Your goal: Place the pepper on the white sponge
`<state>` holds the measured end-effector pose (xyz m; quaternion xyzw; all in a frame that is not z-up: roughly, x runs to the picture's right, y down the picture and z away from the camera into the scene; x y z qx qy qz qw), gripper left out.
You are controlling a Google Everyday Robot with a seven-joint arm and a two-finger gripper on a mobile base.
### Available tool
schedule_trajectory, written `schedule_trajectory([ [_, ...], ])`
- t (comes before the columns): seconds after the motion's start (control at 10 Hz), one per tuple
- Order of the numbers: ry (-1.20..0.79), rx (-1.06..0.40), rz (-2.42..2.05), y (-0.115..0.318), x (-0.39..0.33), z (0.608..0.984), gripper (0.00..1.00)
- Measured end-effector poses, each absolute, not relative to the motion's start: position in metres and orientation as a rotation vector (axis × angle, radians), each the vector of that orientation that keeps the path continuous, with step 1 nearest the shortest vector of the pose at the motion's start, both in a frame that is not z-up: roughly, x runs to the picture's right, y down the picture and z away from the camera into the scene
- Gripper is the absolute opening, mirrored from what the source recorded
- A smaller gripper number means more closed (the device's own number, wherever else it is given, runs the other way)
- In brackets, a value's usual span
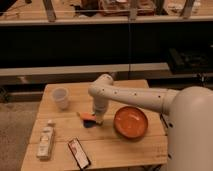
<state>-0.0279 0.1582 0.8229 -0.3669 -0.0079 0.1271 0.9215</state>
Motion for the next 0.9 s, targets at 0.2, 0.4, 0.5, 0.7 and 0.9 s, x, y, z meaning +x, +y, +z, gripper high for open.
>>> schedule_trajectory([
  [0.2, -0.045, -0.76, 0.237, 0.156, -0.0349, 0.827, 0.59],
  [0.4, -0.045, -0.76, 0.237, 0.1554, -0.0336, 0.829, 0.75],
  [0.5, -0.047, -0.758, 0.235, 0.1548, -0.0346, 0.8293, 0.8],
  [0.7, -0.049, -0.748, 0.235, 0.1539, -0.0355, 0.8291, 0.8],
  [0.9, -0.058, -0.746, 0.25, 0.1532, -0.0332, 0.8279, 0.8],
])
